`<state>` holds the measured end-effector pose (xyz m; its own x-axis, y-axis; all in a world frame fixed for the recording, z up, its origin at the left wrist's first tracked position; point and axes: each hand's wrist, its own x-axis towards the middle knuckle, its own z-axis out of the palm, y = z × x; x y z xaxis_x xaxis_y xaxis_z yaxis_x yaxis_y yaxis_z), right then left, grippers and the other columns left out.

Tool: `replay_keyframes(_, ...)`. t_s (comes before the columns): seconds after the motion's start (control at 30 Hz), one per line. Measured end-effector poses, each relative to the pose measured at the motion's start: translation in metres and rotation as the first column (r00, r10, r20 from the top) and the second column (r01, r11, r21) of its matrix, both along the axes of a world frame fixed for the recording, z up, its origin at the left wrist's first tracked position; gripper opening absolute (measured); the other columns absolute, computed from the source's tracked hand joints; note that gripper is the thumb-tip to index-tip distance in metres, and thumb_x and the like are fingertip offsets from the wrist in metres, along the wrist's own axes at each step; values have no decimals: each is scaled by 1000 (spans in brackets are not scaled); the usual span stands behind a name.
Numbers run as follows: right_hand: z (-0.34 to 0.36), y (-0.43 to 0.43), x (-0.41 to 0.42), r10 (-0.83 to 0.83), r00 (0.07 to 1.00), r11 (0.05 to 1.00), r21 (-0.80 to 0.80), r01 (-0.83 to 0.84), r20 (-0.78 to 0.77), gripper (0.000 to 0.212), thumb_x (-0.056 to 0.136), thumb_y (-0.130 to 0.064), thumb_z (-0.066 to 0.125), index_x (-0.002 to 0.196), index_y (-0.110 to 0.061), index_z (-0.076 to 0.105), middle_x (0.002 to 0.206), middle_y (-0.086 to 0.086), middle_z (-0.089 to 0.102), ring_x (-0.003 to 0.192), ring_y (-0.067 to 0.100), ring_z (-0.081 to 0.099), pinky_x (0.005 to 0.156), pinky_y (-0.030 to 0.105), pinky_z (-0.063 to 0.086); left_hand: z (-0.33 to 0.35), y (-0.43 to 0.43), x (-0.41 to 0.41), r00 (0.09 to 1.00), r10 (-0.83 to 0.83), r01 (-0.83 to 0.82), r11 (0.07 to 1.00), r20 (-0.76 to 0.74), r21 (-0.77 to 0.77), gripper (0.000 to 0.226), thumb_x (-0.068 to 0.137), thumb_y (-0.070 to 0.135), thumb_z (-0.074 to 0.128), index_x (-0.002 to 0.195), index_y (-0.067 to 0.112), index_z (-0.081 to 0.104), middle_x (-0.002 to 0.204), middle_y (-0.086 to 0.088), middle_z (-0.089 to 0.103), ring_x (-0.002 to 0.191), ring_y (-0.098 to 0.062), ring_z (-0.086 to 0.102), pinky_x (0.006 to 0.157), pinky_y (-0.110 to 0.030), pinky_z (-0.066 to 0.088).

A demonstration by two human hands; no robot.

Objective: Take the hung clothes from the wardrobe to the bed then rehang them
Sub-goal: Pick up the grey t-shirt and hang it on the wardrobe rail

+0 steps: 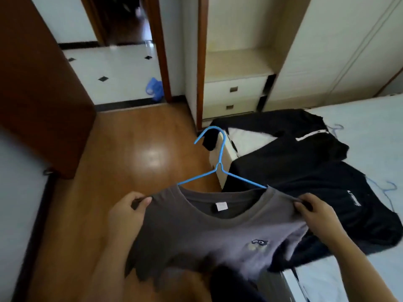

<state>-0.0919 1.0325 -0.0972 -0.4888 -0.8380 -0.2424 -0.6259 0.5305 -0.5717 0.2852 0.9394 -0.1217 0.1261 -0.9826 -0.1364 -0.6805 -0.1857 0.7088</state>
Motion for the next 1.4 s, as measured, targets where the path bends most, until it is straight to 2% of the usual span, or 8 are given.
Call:
replay_keyframes(0.2,-10,-152,-8,90,995,994,-61,-88,30,11,89,-10,54,79,-15,55,70,-4,56,66,8,49,55,22,36,24,-113,-10,989,148,-147,984,7,-98,6,87,26,55,85,21,57,87,3,58,82,-16,52,70,-30,38)
replay_keyframes(0.33,-4,-265,-20,154,986,987,-60,-150,71,9,89,-12,55,81,-16,56,74,-4,57,71,16,53,58,24,38,37,-197,-18,975,219,-215,969,21,-123,12,90,28,51,93,18,56,91,-1,56,86,-20,53,74,-34,41)
replay_keyframes(0.57,13,-435,-14,299,943,954,-73,-291,145,8,90,-18,54,97,-19,53,93,3,56,90,18,53,79,31,40,34,-327,-7,940,327,-307,935,99,-177,7,89,25,54,83,24,50,73,9,49,75,-15,48,67,-30,36)
replay_keyframes(0.7,11,-522,-10,324,941,943,-119,-312,100,5,90,-21,54,94,-19,53,91,2,55,88,19,52,74,27,36,28,-404,4,931,356,-334,921,86,-199,12,87,29,56,95,20,56,90,-5,61,84,-23,56,71,-34,42)
replay_keyframes(0.83,6,-612,-15,286,958,949,-146,-278,32,19,92,-20,51,104,-8,59,92,4,55,88,20,51,75,28,36,38,-508,-7,950,305,-275,918,66,-285,5,88,28,55,85,24,55,80,0,59,74,-17,53,65,-29,37)
replay_keyframes(1.0,17,-710,-31,135,991,982,-133,-132,14,24,93,-20,49,109,-4,58,95,8,56,96,29,55,81,38,45,53,-648,-32,977,214,-201,938,16,-283,19,87,27,57,96,10,62,95,-8,63,89,-25,55,81,-37,40)
replay_keyframes(1.1,26,-756,-49,52,998,990,-131,-56,-32,26,94,-19,48,112,-3,57,102,12,57,100,32,55,81,36,44,68,-717,-54,993,100,-112,949,-57,-293,13,87,21,58,94,11,62,89,-3,58,86,-17,49,80,-31,37)
replay_keyframes(1.4,28,-790,-146,-269,960,954,-157,254,-82,7,92,-14,49,95,-12,55,93,7,52,90,24,51,76,29,33,54,-854,-180,966,-239,206,941,-97,-268,1,85,21,60,86,20,61,78,9,56,82,-14,50,73,-29,36)
